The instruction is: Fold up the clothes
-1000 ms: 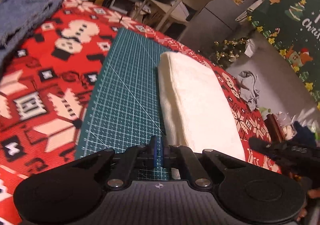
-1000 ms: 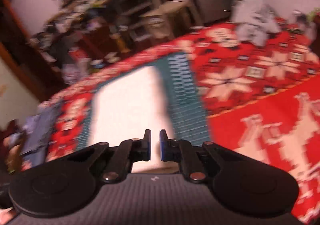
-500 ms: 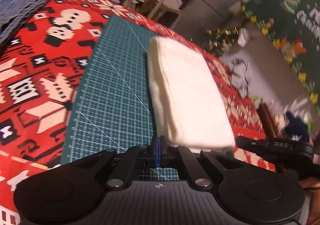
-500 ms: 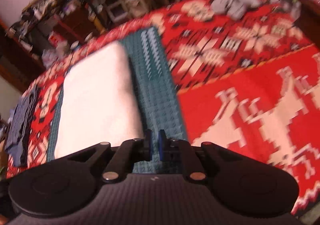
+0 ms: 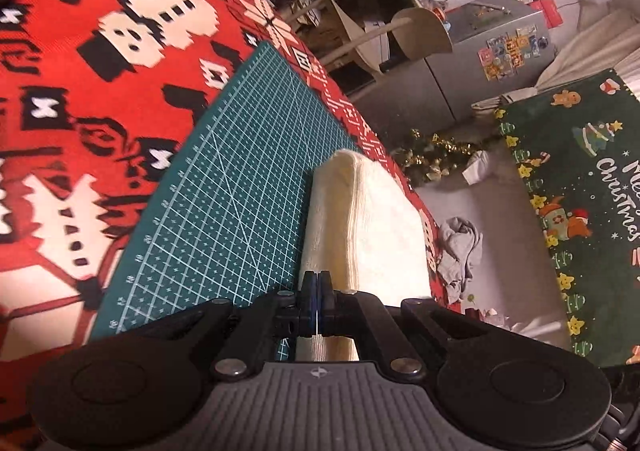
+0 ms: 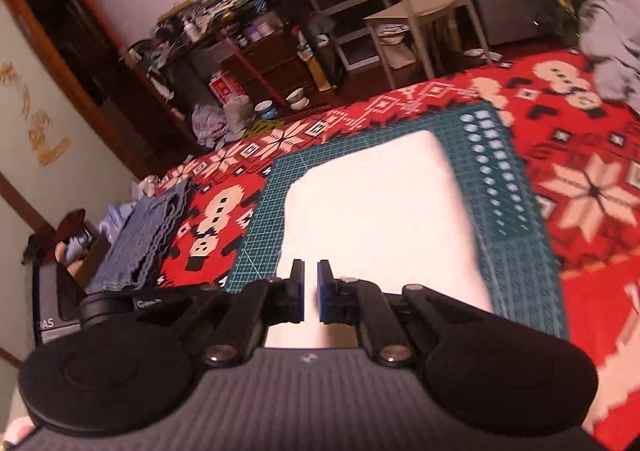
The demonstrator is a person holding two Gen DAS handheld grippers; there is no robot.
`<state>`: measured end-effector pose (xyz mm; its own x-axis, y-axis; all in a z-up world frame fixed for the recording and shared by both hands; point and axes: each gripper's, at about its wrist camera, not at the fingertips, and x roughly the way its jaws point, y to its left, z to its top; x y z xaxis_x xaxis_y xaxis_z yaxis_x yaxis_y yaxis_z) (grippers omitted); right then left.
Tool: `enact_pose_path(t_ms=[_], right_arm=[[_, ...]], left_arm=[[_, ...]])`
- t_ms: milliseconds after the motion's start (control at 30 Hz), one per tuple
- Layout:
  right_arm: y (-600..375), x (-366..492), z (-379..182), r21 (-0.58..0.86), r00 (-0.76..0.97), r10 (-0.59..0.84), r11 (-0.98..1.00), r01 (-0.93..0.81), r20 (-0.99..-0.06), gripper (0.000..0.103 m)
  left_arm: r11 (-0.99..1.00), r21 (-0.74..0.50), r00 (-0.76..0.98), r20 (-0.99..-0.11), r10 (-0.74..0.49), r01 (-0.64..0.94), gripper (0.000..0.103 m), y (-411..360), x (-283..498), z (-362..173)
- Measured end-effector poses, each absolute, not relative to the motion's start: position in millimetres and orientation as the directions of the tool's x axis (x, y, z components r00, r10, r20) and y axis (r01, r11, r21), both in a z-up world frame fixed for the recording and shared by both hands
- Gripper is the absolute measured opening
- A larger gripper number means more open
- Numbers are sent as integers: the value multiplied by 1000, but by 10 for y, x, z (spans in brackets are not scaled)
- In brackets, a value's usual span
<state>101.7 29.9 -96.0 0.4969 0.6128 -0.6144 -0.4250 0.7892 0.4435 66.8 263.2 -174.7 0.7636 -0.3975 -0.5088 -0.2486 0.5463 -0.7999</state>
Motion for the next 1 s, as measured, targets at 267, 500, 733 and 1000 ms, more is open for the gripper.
enact_pose_path(t_ms=[267, 500, 733, 1000], right_arm=[[452, 1053, -1106, 420, 474, 607, 790, -447, -638, 6], [427, 1093, -1204, 479, 441, 626, 778, -405, -643, 6], [397, 1108, -1279, 512, 437, 635, 772, -376, -637, 3], [394, 1080, -1287, 514, 436, 633, 774, -370, -640, 3]], left_arm=[[418, -852, 785, -481, -390, -314, 0, 2813, 585, -1843], [456, -834, 744, -511, -430, -310, 0, 2703, 633, -1851], [467, -827, 728, -524, -442, -312, 0, 2668, 491, -1806], [513, -798, 683, -567, -460, -316, 0, 2546, 344, -1768]])
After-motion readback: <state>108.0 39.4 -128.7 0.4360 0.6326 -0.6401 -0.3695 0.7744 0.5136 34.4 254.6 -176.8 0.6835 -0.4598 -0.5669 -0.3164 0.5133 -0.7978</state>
